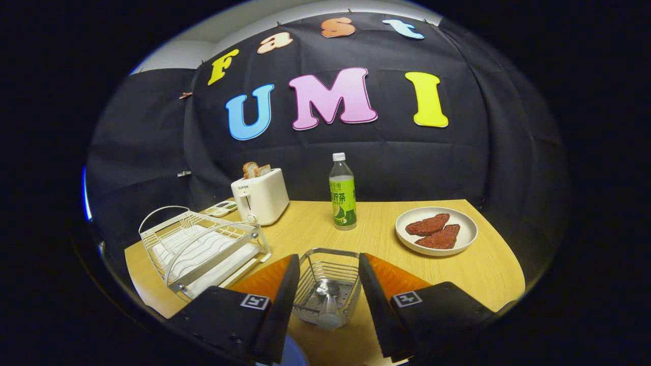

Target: Take the plate from the dish rack, then take the spoon from the basket and place it into the plate.

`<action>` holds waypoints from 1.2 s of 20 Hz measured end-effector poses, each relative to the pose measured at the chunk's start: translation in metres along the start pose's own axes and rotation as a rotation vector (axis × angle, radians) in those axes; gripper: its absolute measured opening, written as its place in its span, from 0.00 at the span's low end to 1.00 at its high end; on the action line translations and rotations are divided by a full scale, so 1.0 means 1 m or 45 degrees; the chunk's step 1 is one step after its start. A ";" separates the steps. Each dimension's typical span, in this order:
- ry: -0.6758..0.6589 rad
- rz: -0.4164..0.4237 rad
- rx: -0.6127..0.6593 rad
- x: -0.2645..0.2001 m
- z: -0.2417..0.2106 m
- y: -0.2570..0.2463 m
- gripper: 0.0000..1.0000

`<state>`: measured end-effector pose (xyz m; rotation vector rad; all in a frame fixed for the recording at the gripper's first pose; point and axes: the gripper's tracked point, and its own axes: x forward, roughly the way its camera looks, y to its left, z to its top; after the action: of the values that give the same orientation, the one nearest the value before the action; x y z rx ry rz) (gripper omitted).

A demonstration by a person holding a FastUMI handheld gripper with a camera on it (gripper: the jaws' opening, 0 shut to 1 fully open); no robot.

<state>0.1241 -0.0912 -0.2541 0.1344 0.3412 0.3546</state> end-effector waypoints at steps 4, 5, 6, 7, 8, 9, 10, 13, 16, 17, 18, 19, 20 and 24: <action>0.031 -0.009 -0.006 0.004 -0.009 -0.002 0.49; 0.017 -0.010 -0.018 0.005 -0.007 -0.002 0.47; 0.022 -0.014 -0.029 0.007 -0.008 -0.003 0.47; 0.026 -0.021 -0.033 0.007 -0.008 -0.002 0.46; 0.046 -0.035 -0.032 0.007 -0.013 -0.003 0.39; 0.038 -0.035 -0.034 0.008 -0.011 -0.002 0.32; 0.043 -0.050 -0.047 0.006 -0.011 -0.003 0.24; 0.063 -0.042 -0.064 0.006 -0.013 0.002 0.23; 0.102 -0.026 -0.072 0.003 -0.012 0.005 0.21; 0.104 -0.021 -0.070 0.001 -0.010 0.006 0.21; 0.101 -0.021 -0.075 -0.002 -0.005 0.006 0.21; 0.090 -0.024 -0.083 -0.004 0.003 0.004 0.21; 0.076 -0.022 -0.086 -0.008 0.012 0.004 0.21; 0.030 0.013 -0.080 -0.028 0.054 0.009 0.21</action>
<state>0.1155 -0.0967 -0.1933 0.0705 0.3523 0.3770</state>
